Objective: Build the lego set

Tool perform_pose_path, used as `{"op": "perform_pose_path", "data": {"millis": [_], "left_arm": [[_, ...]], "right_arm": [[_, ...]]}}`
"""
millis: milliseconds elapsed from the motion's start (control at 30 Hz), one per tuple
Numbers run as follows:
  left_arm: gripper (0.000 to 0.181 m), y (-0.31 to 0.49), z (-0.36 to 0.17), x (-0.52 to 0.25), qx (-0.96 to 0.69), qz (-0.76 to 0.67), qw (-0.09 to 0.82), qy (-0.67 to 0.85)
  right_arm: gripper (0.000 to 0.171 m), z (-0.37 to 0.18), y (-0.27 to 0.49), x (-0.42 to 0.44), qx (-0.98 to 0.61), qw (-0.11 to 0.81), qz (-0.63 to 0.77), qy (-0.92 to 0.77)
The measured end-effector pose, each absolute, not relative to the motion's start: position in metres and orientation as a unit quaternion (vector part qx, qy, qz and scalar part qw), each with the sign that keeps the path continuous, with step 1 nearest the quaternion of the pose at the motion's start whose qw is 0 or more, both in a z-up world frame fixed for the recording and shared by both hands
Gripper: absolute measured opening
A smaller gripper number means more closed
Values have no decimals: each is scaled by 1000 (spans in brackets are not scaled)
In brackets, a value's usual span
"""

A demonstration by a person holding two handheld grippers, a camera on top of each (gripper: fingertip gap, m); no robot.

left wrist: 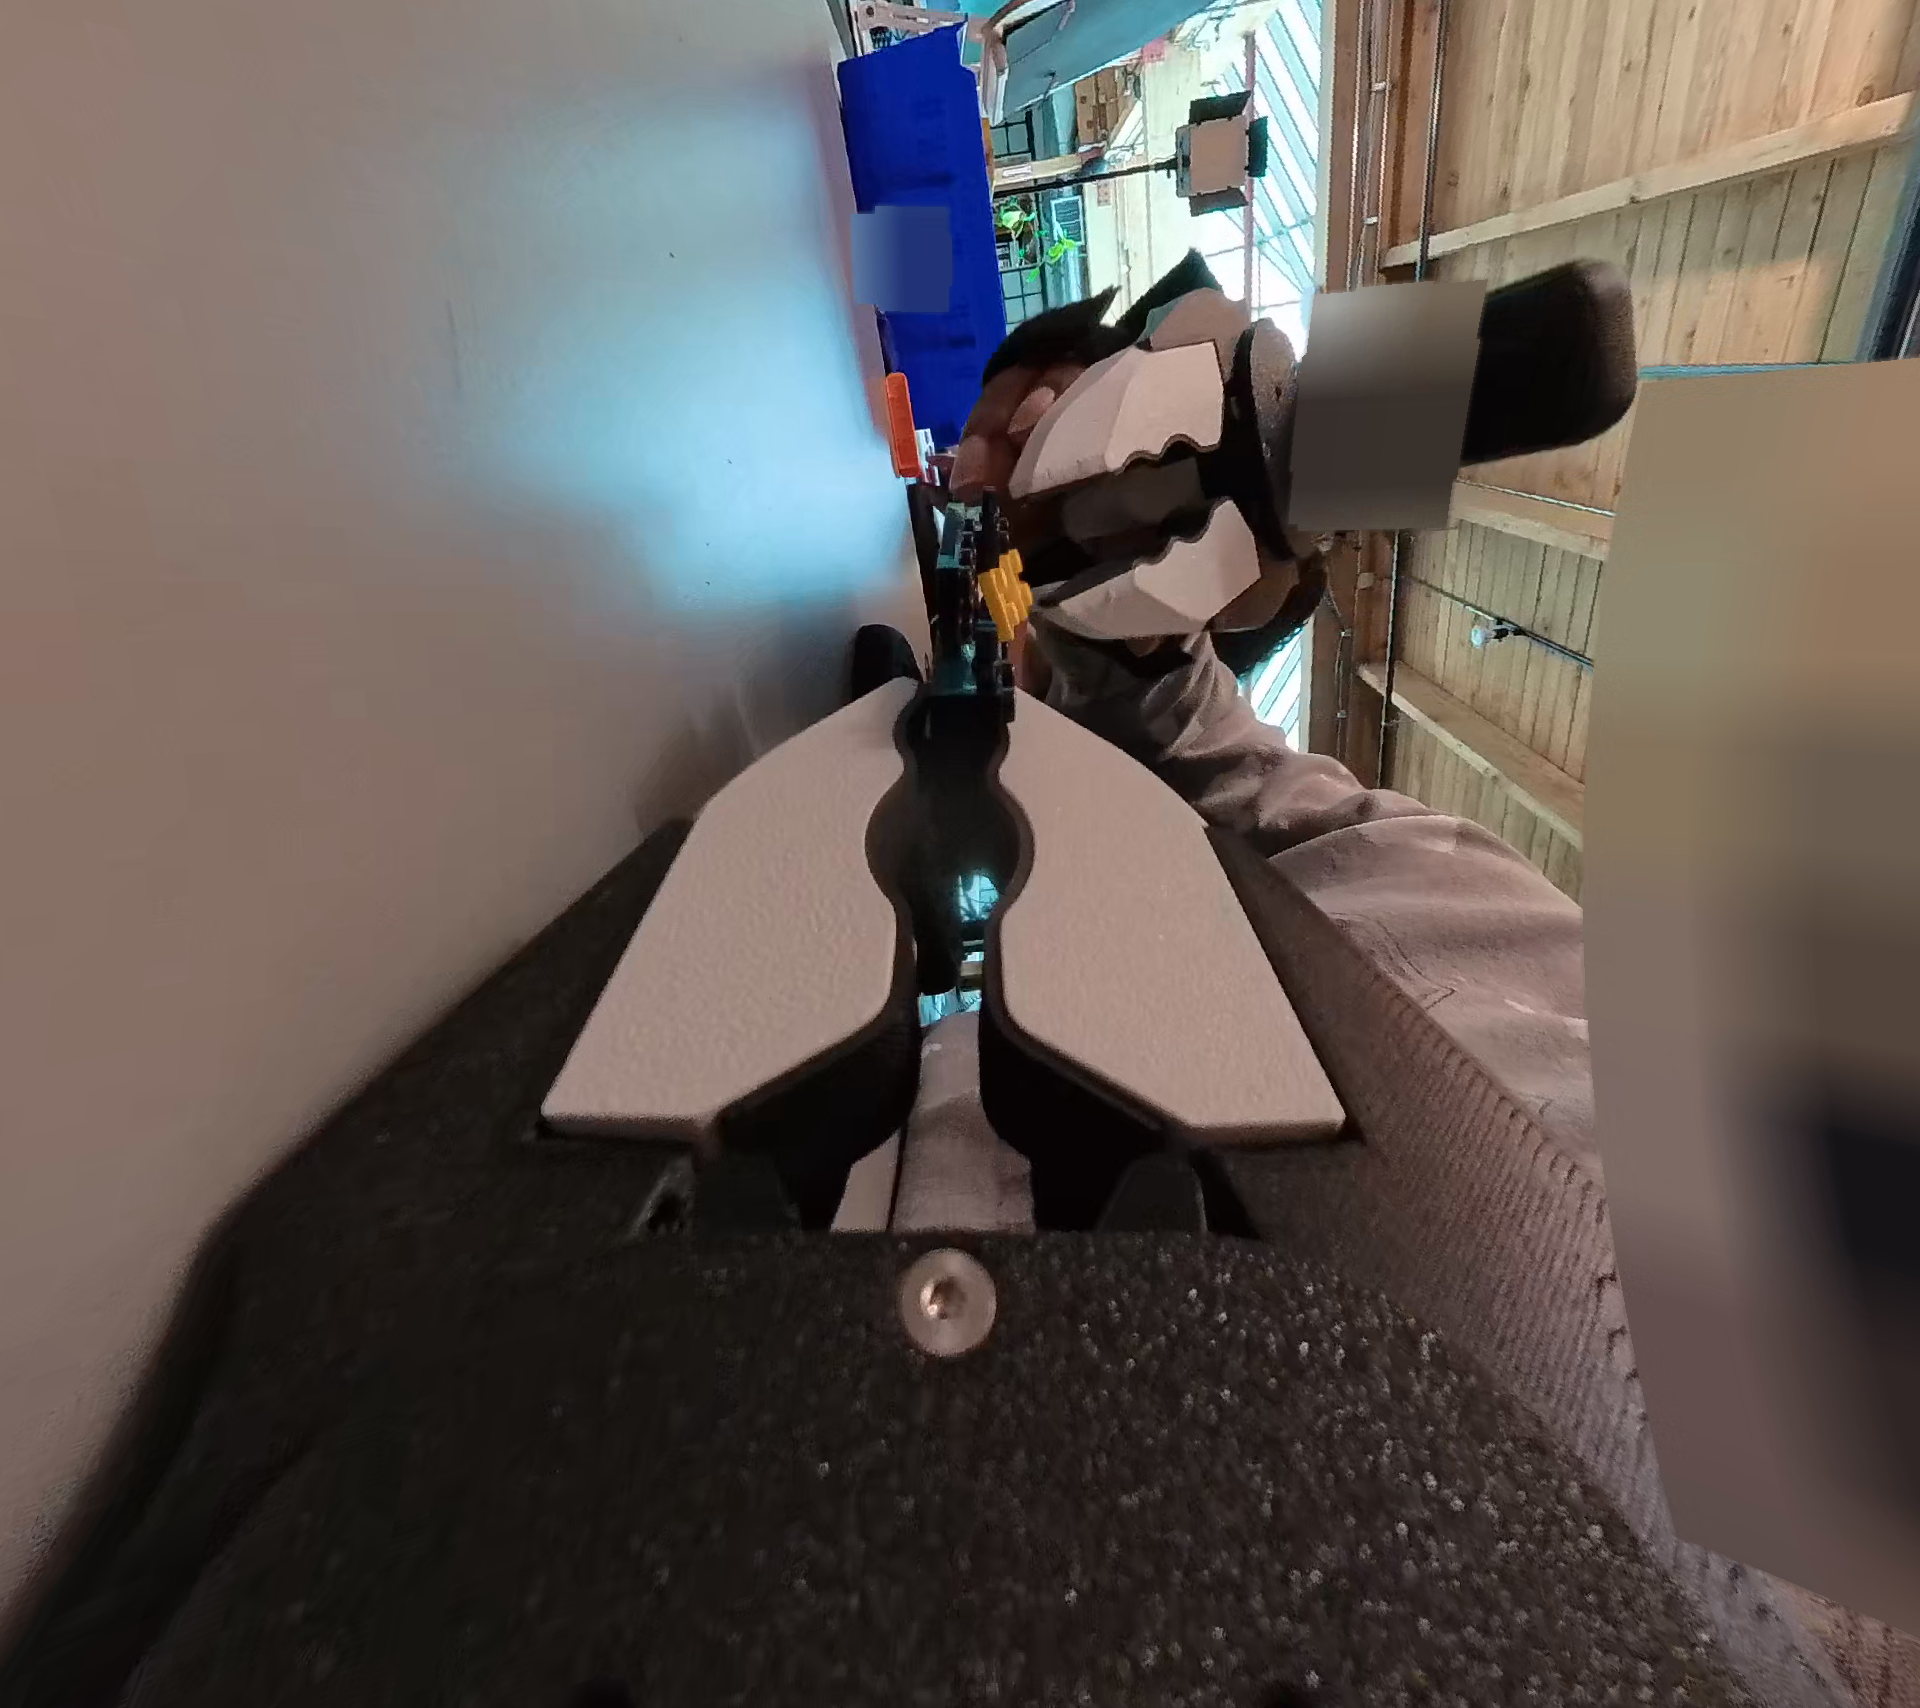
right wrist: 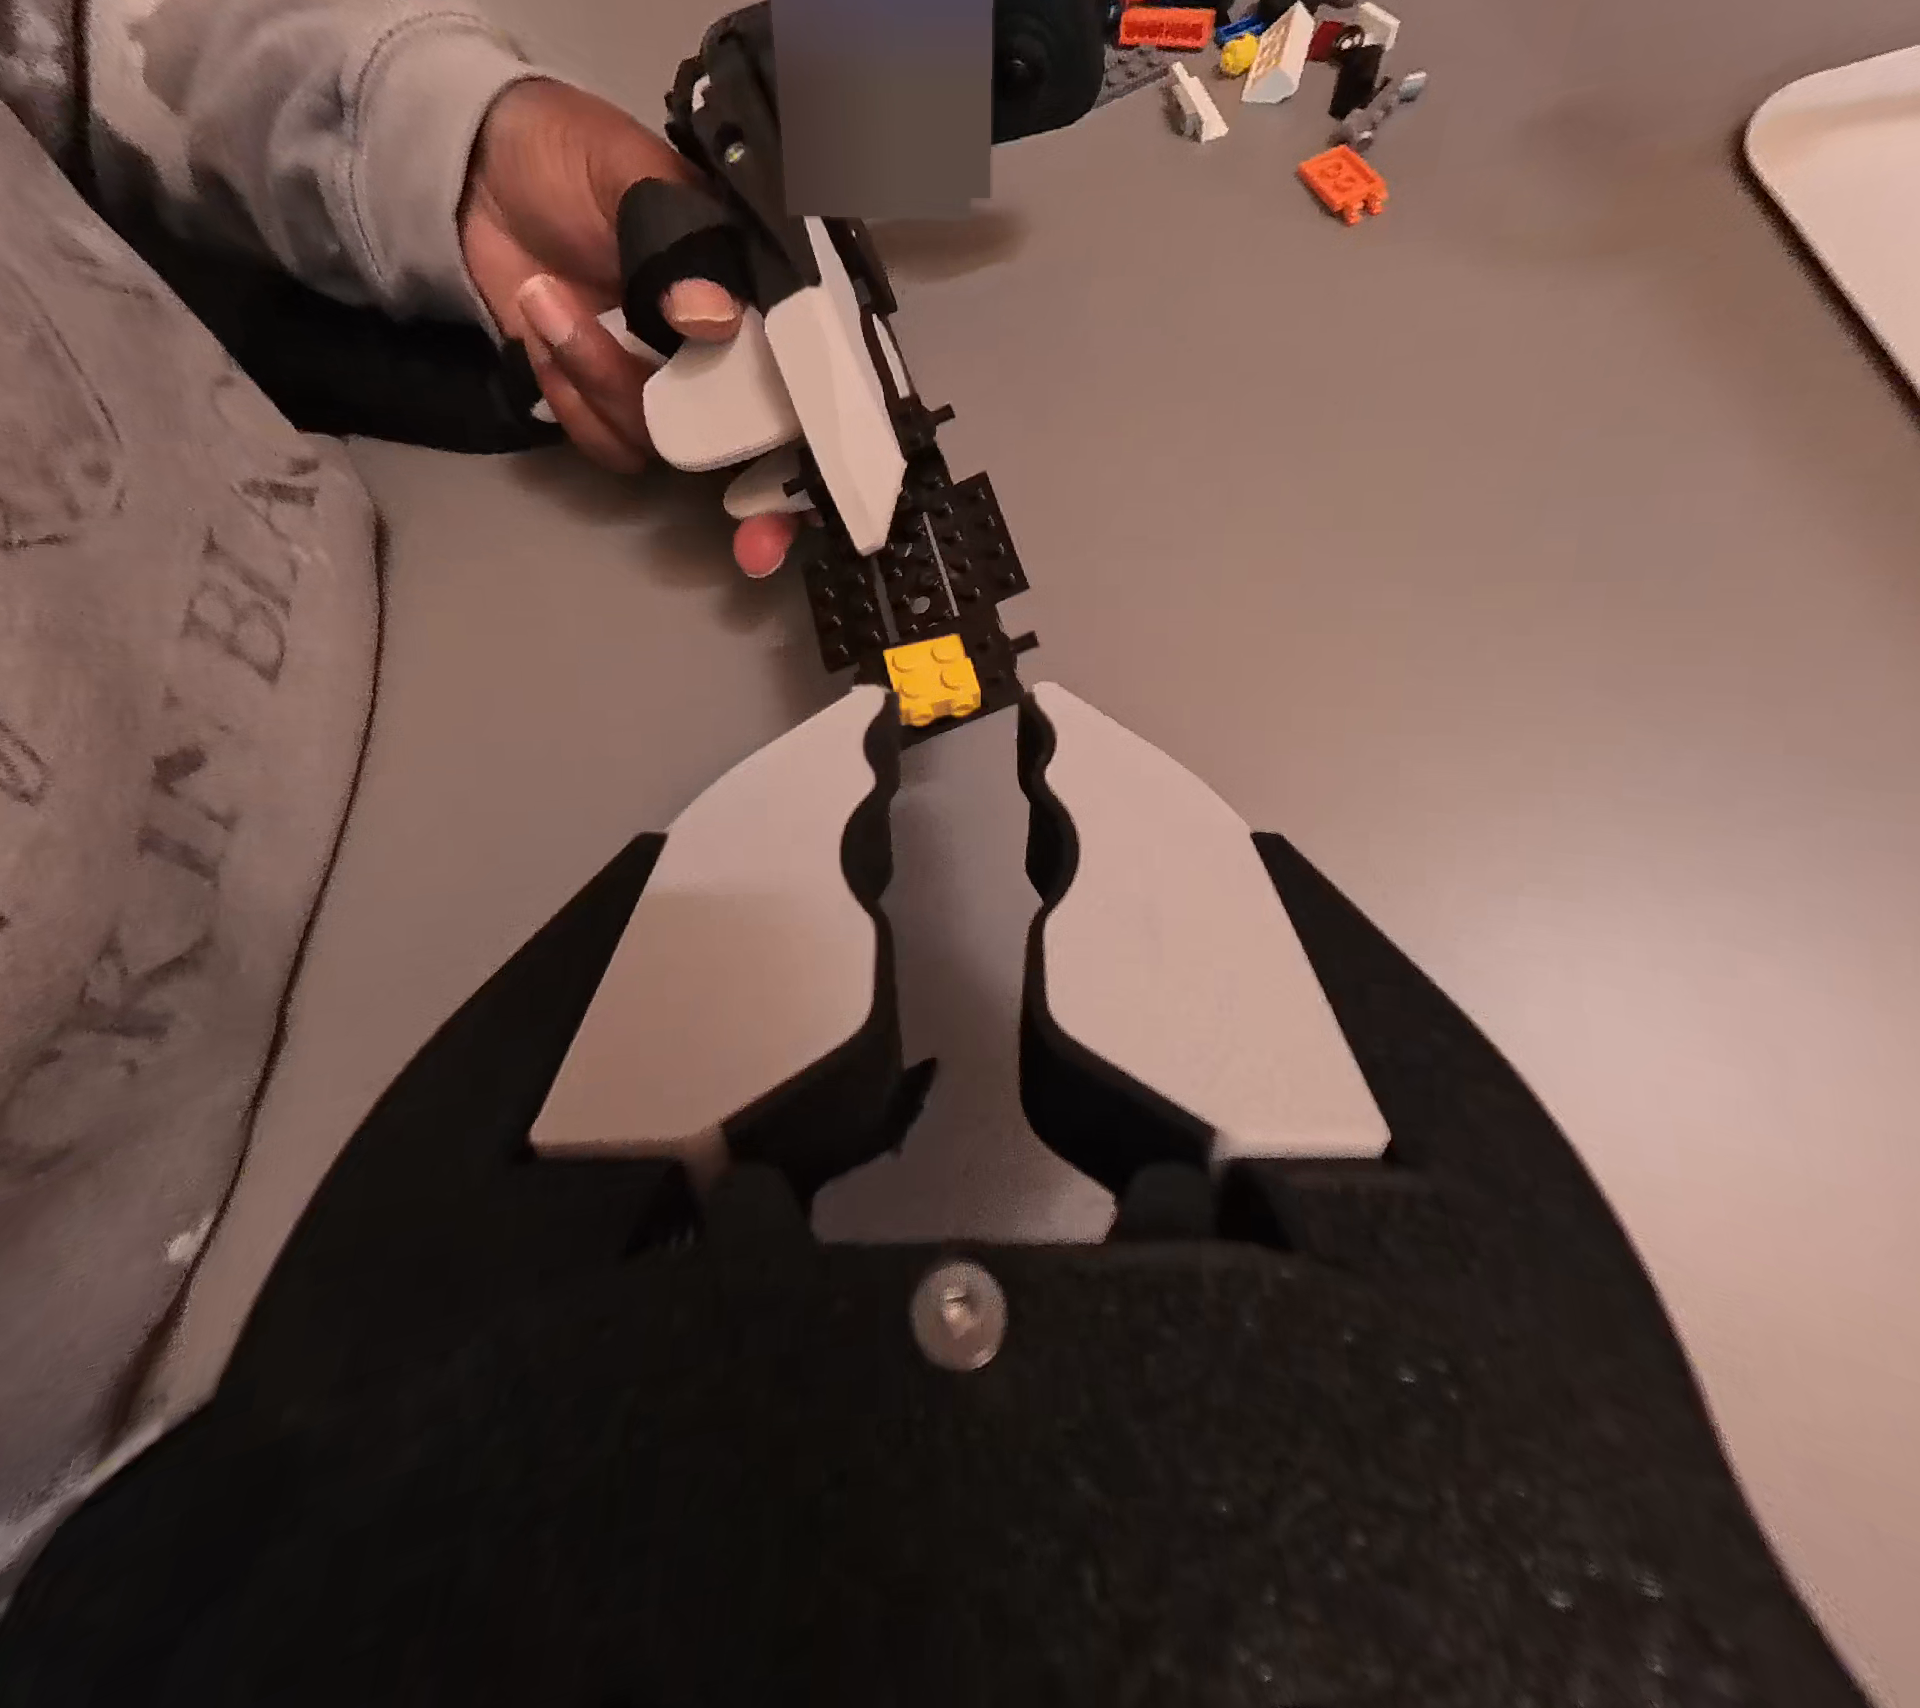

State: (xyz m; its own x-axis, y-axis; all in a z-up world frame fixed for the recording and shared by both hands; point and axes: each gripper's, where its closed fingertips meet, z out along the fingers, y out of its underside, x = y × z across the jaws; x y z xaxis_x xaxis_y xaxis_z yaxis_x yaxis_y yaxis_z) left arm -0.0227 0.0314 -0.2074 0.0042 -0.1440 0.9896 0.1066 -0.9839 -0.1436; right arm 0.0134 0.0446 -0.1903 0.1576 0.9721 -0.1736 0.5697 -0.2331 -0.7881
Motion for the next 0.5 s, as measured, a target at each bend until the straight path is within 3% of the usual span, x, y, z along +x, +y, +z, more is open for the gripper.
{"op": "perform_pose_path", "data": {"millis": [233,500], "left_arm": [[6,29,-209,-20,-714,-693,98,33],[6,29,-211,-22,-718,-687,104,34]], "right_arm": [[23,-200,36,11,-685,276,306,-600],[14,-204,37,9,-683,272,283,-615]]}}
